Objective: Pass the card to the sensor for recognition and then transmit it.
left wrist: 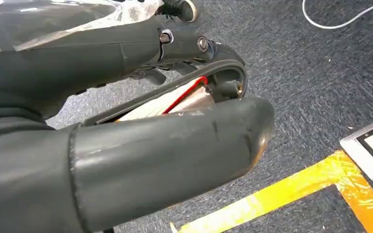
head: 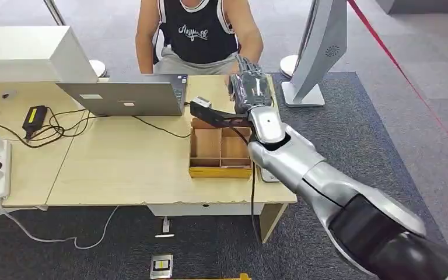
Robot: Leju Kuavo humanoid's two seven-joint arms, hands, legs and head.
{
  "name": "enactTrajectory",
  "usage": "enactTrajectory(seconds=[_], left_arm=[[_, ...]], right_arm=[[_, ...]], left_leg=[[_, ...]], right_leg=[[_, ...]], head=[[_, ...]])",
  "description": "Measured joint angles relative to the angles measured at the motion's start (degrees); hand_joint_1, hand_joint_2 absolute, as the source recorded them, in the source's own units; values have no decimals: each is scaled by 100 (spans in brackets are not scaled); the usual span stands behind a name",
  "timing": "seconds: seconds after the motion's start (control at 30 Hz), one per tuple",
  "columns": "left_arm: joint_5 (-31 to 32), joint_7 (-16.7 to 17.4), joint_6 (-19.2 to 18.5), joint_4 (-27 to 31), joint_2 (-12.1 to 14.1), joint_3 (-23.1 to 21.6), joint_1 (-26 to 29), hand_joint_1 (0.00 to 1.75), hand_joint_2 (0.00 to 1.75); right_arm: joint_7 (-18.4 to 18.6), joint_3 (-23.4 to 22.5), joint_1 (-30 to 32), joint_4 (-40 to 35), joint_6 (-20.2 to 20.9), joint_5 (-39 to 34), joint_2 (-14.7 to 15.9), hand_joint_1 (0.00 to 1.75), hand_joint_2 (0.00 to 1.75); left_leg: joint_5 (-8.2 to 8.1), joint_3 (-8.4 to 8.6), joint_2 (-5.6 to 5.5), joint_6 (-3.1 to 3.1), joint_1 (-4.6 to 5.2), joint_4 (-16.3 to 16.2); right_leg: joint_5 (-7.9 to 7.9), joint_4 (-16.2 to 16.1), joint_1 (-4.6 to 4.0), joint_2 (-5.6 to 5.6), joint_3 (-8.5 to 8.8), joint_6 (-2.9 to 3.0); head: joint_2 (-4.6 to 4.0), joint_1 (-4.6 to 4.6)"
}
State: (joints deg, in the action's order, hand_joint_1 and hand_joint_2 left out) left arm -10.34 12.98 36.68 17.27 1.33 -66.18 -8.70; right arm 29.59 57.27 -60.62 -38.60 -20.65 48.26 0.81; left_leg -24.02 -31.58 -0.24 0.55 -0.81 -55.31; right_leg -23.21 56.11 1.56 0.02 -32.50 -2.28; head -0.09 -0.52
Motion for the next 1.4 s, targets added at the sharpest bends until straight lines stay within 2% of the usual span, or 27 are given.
enactTrajectory(seconds=[0.23,0.27,0.3,0.53,0.57,0.97,1.13,1.2,1.33,1.37,1.4], left_arm=[[-13,24,-2,-9,0,0,39,0,0],[-11,24,-2,-13,0,2,49,0,0],[-13,24,-2,-17,0,0,59,0,0],[-11,2,0,-37,-9,2,69,0,0],[-11,2,0,-39,-11,2,69,0,0],[-13,24,4,-48,-20,2,67,0,0],[-98,17,37,-50,-17,2,89,0,0],[-129,17,37,-50,-17,2,105,0,0],[-201,-2,37,-52,-15,2,151,0,0],[-221,-24,42,-55,-13,2,165,0,0],[-243,-37,48,-57,-11,2,174,0,0]], right_arm=[[15,116,-46,437,0,-85,-168,173,175],[15,127,-48,481,0,-96,-181,131,175],[15,135,-50,529,-6,-103,-190,0,175],[15,216,-61,782,-166,-98,-214,0,175],[15,221,-64,806,-173,-96,-216,0,0],[-26,232,-107,972,-435,-396,-197,0,0],[-306,131,-94,957,-717,-857,-140,0,0],[-544,39,-28,834,-798,-1245,-90,0,0],[-798,-81,217,455,-804,-1687,55,0,0],[-791,-90,320,304,-804,-1698,122,0,175],[-776,-94,417,152,-804,-1698,182,0,175]], left_leg=[[-1,0,1,0,0,0],[-1,-1,0,0,0,0],[-1,-1,0,0,0,0],[-1,-2,1,1,0,0],[-1,-1,1,1,0,0],[1,1,2,2,0,-1],[1,1,2,2,0,-1],[1,1,2,2,0,-1],[1,2,2,2,0,-1],[1,2,2,2,0,-1],[1,3,2,2,0,-1]], right_leg=[[0,0,0,0,-2,0],[-1,0,0,0,-3,0],[-1,0,0,0,-4,0],[-1,0,0,0,-5,1],[0,0,0,0,-5,1],[1,0,0,0,-5,2],[1,0,0,0,-5,2],[1,-1,0,0,-5,2],[1,-1,0,0,-4,2],[1,-2,0,0,-4,2],[1,-2,0,0,-4,2]], head=[[0,0],[2,0],[2,0],[0,0],[0,0],[0,0],[2,0],[0,0],[2,0],[0,0],[0,0]])
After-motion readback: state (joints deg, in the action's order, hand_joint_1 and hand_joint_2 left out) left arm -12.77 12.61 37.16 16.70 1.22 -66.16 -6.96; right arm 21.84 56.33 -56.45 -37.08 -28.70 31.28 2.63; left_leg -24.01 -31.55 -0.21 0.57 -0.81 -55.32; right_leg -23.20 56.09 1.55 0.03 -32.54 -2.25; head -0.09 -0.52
